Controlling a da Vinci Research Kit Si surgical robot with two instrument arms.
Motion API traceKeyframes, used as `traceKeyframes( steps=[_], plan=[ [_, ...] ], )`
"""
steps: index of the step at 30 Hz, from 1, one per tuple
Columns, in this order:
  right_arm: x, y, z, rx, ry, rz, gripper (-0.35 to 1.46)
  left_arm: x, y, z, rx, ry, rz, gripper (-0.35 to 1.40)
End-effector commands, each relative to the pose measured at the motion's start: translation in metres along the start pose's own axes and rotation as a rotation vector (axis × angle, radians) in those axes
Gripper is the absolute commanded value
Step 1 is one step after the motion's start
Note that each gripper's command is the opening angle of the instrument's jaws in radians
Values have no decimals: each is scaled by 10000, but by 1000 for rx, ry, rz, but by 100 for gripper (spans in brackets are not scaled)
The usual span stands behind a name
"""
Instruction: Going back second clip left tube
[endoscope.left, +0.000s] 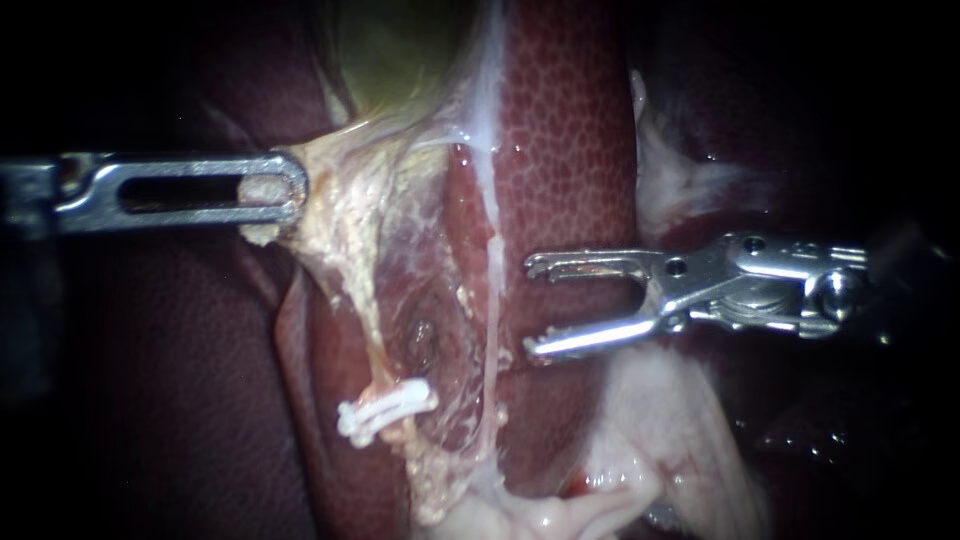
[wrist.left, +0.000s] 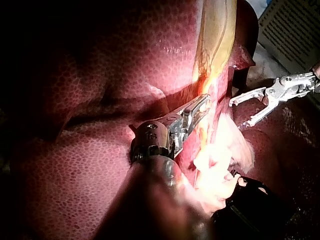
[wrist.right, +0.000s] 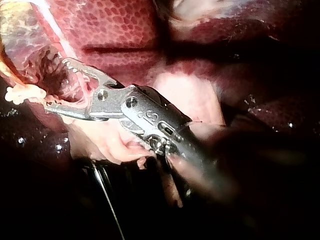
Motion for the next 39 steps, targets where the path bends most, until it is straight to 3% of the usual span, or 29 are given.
traceKeyframes(
  steps=[1, 22, 28, 39],
  plan=[
    [1, 0, -2, 1, 0, -4, 60, 0, 0, 1, -1, 0, 0, -35],
    [13, -7, -28, 8, 4, -30, 60, 6, 11, 9, -1, -2, 5, -35],
    [12, -7, -31, 9, 4, -36, 60, 17, 24, 23, -10, 3, 12, -35],
    [10, -8, -31, 9, 3, -37, 60, 43, 42, 70, -30, 41, 21, -35]
  ],
)
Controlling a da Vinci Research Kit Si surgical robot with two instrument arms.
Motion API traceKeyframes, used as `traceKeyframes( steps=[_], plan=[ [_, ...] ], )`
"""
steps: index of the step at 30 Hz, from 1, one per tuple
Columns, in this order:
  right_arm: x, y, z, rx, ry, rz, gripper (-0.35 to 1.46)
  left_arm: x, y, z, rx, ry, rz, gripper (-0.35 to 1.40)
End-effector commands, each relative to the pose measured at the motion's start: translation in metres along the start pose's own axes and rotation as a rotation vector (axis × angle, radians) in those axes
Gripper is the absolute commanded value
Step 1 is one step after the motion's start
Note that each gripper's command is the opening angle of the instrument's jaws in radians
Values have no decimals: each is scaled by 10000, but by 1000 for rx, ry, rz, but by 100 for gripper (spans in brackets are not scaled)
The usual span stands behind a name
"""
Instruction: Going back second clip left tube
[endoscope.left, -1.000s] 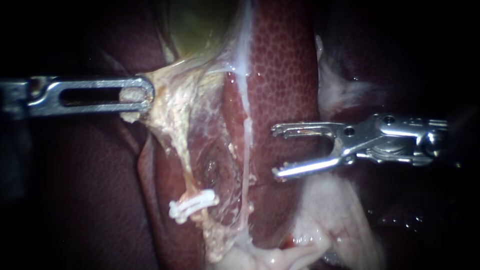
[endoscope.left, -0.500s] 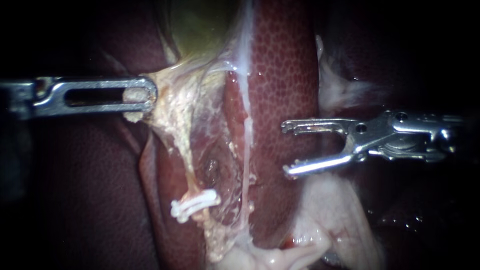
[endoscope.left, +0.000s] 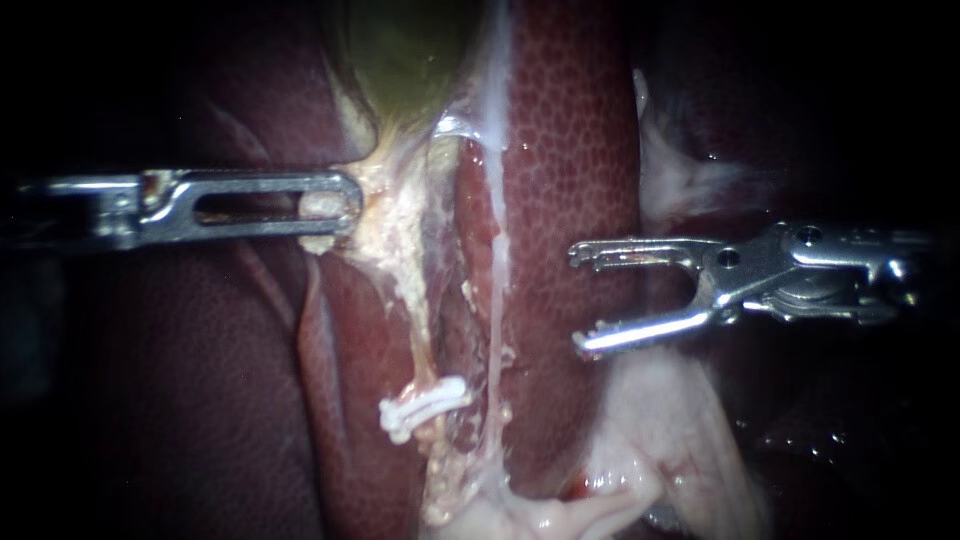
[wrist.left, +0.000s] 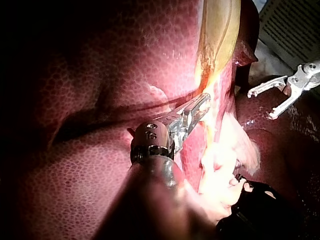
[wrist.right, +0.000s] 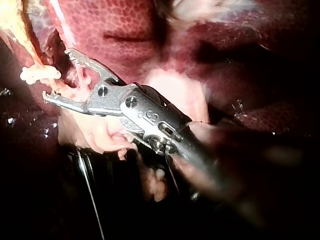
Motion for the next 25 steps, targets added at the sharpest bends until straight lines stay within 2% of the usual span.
traceKeyframes(
  steps=[1, 8, 25],
  plan=[
    [0, 0, 0, 0, 0, 0, 60, 2, 0, 3, -2, 5, -3, -35],
    [0, 0, 1, -1, 0, 0, 60, 10, 0, 22, -1, 17, -5, -35],
    [1, -2, 2, -1, 0, 0, 60, 11, 0, 24, 1, 18, -5, -35]
  ],
)
